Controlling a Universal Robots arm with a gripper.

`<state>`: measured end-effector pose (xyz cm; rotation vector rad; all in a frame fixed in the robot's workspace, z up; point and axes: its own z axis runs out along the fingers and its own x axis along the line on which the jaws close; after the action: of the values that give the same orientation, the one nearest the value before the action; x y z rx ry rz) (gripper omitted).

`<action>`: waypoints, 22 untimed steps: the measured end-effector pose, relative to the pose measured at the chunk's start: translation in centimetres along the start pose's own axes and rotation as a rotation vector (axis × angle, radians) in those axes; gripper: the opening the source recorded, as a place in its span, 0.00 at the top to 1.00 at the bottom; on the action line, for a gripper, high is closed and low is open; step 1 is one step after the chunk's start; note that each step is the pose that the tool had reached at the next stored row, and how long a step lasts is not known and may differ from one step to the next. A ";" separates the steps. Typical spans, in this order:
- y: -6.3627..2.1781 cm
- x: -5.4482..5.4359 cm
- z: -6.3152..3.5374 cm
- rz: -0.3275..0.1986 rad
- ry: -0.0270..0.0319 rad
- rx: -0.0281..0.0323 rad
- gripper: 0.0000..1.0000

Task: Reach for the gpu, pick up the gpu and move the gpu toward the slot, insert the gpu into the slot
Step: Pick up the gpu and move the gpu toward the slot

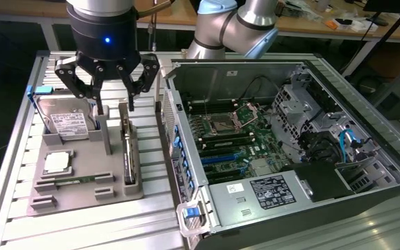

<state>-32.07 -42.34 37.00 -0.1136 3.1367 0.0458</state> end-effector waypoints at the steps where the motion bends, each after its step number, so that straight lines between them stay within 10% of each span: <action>1: -0.24 0.0 0.07 0.000 0.0002 0.0018 0.46; 6: -0.88 0.1 0.50 0.000 0.0012 0.0159 0.46; 22: -1.24 0.1 3.57 0.000 0.0013 0.0165 0.46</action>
<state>-32.06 -43.48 33.40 -0.1138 3.1376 0.0198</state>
